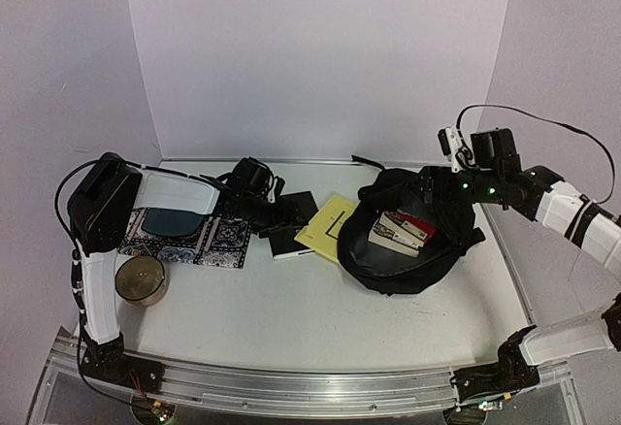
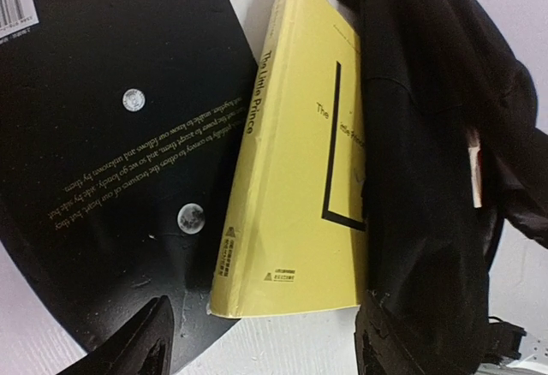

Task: Pack the student bag
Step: Place the largest pocket of the student bag, then pick up the book at the center of the board.

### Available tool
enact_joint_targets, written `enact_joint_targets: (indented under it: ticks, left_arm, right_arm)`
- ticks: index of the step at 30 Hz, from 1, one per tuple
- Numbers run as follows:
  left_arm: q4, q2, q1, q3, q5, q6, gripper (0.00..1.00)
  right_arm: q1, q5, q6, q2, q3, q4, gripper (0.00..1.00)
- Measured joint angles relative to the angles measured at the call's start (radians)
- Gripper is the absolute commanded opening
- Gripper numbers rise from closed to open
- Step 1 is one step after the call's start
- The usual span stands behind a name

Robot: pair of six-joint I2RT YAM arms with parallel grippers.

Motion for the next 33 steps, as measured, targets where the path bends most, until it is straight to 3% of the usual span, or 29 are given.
enact_joint_targets:
  ticks: [13, 23, 27, 33]
  left_arm:
    - [0.217, 0.063, 0.033, -0.084, 0.156, -0.191, 0.67]
    - [0.36, 0.126, 0.04, -0.084, 0.254, -0.29, 0.55]
    - [0.422, 0.156, 0.044, -0.084, 0.283, -0.338, 0.43]
    - [0.506, 0.192, 0.047, -0.102, 0.303, -0.401, 0.05]
  right_arm:
    - [0.0, -0.056, 0.015, -0.072, -0.079, 0.087, 0.96]
    - [0.0, -0.072, 0.029, -0.076, -0.1, 0.125, 0.96]
    - [0.0, -0.077, 0.035, -0.076, -0.1, 0.132, 0.97]
    - [0.0, -0.095, 0.044, -0.077, -0.103, 0.144, 0.97]
